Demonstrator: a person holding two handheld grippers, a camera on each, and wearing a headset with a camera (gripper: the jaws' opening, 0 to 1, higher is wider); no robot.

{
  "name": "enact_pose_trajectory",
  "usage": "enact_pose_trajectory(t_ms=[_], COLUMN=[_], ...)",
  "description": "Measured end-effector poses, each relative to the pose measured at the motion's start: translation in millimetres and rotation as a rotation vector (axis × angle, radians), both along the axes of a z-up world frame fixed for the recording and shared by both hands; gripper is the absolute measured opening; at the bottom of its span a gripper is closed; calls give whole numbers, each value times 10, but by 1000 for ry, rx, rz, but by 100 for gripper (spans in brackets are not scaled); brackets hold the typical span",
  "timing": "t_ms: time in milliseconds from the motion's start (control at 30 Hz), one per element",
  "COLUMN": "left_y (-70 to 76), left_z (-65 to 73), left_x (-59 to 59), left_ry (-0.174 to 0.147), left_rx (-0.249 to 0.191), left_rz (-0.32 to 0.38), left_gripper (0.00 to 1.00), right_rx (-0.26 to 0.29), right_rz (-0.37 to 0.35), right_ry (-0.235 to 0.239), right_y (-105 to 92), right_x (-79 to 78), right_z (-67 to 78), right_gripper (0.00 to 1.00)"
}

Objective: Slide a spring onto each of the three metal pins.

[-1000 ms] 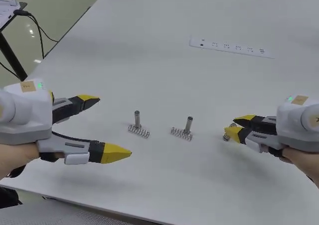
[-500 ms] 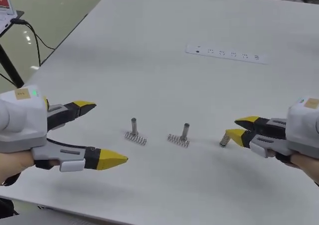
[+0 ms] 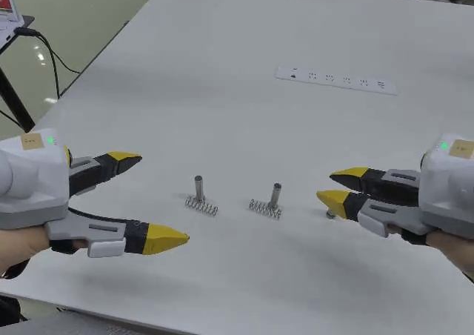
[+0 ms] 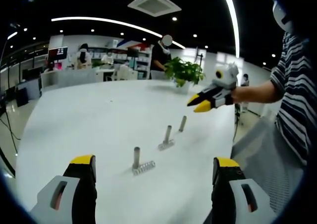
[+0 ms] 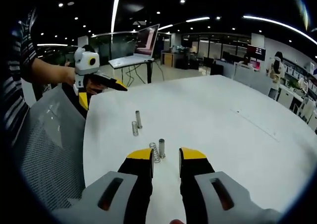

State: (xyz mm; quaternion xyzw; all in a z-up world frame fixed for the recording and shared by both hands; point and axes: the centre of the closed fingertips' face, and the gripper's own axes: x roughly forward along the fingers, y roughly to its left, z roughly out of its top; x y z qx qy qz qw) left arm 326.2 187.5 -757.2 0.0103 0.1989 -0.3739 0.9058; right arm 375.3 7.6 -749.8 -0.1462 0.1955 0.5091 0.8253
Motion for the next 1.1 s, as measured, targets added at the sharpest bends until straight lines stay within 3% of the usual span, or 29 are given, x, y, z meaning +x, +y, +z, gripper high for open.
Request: enact_pose_trajectory(t_ms=[333, 467, 567, 767, 1100], left_y=[9, 13, 17, 33, 44], left_z=[5, -1, -2, -4, -15], left_x=[-18, -28, -36, -44, -66], left_ry=[0, 1, 1, 1, 7], left_rx=[-3, -2, -1, -4, -7], left_rz=[5, 5, 6, 12, 15], left_gripper=[95, 95, 95, 95, 95], right_rx=[-1, -43, -92, -143, -165], right_rz=[56, 80, 102, 65, 23], right_ry=[23, 51, 45, 76, 142], right_y=[283, 360, 394, 425, 432], right_x=[-126, -169, -189, -96, 1], right_z=[-89, -250, -365, -581, -830], right_gripper=[17, 18, 17, 16, 15])
